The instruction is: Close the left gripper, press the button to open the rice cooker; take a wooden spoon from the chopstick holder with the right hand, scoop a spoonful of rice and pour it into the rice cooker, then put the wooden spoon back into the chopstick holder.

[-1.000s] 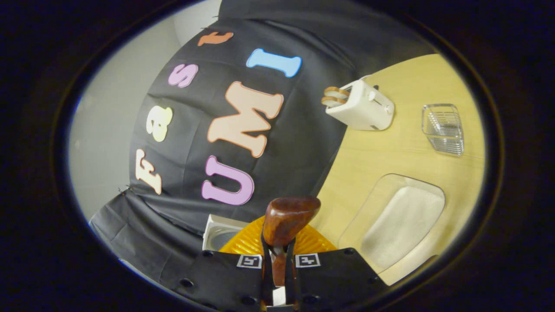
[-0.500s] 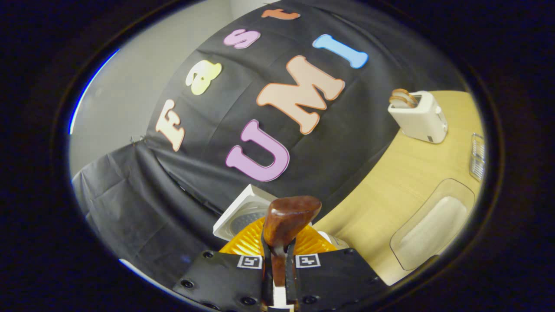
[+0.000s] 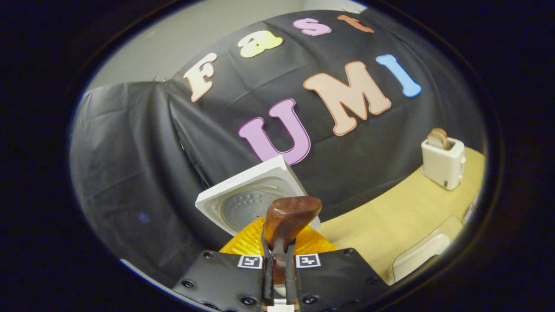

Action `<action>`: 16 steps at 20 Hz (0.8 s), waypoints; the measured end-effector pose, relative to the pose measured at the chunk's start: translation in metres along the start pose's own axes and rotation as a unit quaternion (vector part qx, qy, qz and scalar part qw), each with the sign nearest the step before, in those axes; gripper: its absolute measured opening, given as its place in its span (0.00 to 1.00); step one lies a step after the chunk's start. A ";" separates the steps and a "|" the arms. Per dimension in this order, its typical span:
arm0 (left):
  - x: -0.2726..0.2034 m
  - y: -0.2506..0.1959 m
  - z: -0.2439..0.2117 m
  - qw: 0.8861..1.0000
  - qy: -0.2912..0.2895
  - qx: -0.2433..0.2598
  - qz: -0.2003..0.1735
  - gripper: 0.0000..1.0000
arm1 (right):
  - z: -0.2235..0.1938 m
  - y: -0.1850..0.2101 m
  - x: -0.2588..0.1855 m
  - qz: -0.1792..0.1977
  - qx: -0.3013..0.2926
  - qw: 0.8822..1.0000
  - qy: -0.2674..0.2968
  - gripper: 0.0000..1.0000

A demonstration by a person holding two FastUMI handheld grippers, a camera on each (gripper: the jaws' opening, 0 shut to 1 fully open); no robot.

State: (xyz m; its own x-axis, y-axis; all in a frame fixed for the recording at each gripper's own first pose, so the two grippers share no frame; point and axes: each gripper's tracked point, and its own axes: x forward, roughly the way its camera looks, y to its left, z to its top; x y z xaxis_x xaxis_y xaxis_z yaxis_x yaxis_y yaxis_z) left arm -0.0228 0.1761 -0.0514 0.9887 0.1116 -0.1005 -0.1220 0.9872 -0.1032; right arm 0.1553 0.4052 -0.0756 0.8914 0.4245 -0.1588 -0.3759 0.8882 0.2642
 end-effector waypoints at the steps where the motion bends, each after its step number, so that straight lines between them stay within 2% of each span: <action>1: 0.001 0.001 -0.001 1.000 0.001 -0.001 0.001 0.94 | -0.005 0.005 0.003 0.002 -0.019 1.000 -0.003 0.11; 4: 0.001 0.005 -0.004 1.000 0.003 -0.005 0.004 0.95 | -0.024 0.020 0.007 0.012 -0.078 0.997 -0.005 0.13; 7: -0.002 0.008 -0.006 1.000 0.001 -0.010 0.008 0.94 | -0.041 0.036 0.007 0.029 -0.169 0.985 -0.013 0.11; 9: -0.005 0.012 -0.008 1.000 0.001 -0.009 0.014 0.95 | -0.055 0.050 0.004 0.047 -0.243 0.969 -0.024 0.11; 12: -0.009 0.020 -0.013 1.000 0.003 -0.008 0.025 0.95 | -0.067 0.069 -0.003 0.073 -0.341 0.936 -0.052 0.11; 15: -0.015 0.024 -0.020 0.999 0.006 -0.011 0.032 0.94 | -0.068 0.084 -0.014 0.088 -0.404 0.907 -0.081 0.12; 16: -0.015 0.025 -0.019 0.999 0.006 -0.012 0.033 0.94 | -0.068 0.089 -0.016 0.092 -0.421 0.898 -0.090 0.15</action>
State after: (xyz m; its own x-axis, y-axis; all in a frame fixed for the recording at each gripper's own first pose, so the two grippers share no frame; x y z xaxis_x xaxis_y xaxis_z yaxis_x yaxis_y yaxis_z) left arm -0.0424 0.1967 -0.0714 0.9772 0.1752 -0.1199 -0.1893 0.9747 -0.1190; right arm 0.0902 0.4891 -0.1147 0.7929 0.6093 -0.0090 -0.5108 0.6565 -0.5550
